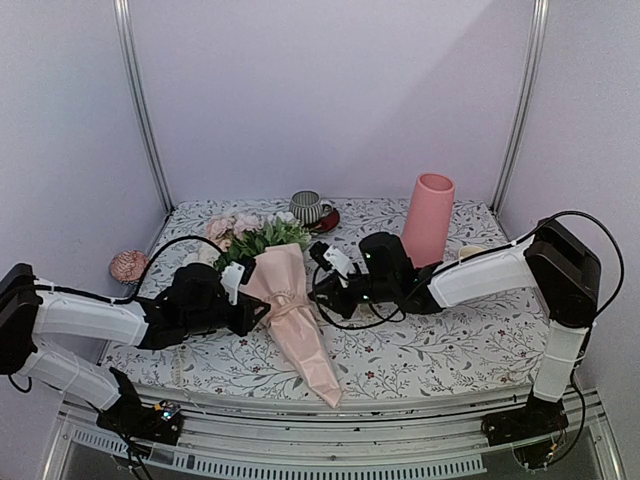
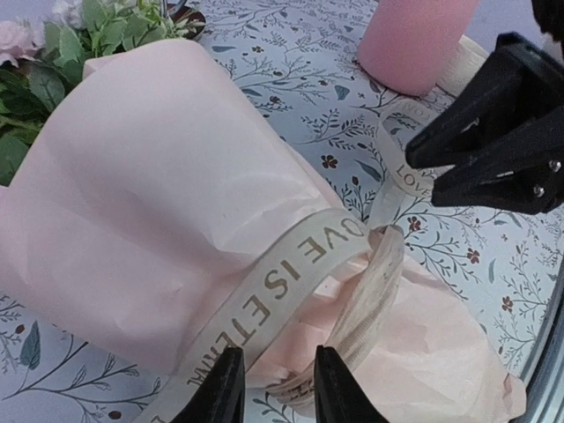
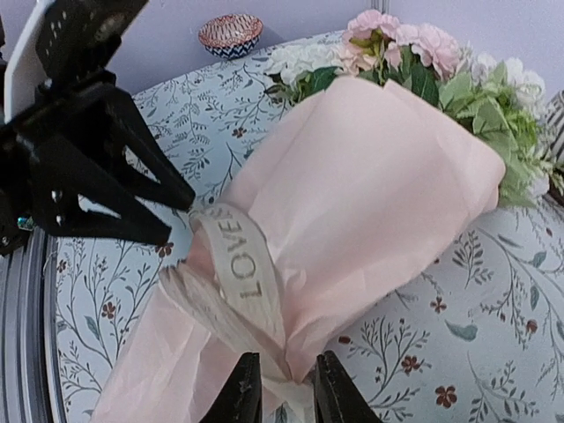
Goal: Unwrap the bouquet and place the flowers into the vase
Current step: Untie the half-tied ribbon from the folded wrapping paper.
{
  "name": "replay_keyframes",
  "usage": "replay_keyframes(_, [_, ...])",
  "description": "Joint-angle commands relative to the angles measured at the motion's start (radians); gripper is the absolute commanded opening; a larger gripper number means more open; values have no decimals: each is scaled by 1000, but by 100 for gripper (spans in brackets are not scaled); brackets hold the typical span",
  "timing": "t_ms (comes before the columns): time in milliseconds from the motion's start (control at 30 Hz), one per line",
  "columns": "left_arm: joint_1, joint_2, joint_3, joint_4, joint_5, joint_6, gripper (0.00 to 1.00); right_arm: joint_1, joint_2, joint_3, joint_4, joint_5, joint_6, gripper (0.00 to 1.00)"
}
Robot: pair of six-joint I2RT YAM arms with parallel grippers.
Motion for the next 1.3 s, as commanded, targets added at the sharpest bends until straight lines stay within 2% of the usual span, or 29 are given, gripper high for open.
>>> replay_keyframes(0, [-9,41,41,-12,35,35,30,21,55,95,-62,-27,-54,24])
replay_keyframes(267, [-17,68,65,26,105,67,39,36,98,141,-93,-27,-81,25])
replay_keyframes(667, [-51,198,161,-9,83,108,40,37,110,107,-97,4,-84,26])
replay_keyframes(800, [-57,216,178,-38,34,105,32,36,116,109,-98,9,-87,28])
replay_keyframes(1100, [-63,170,158,-38,-2,90,0,36,79,58,-75,10,-89,32])
replay_keyframes(1267, [-67,141,140,-25,-4,89,0,37,68,28,-56,16,-87,33])
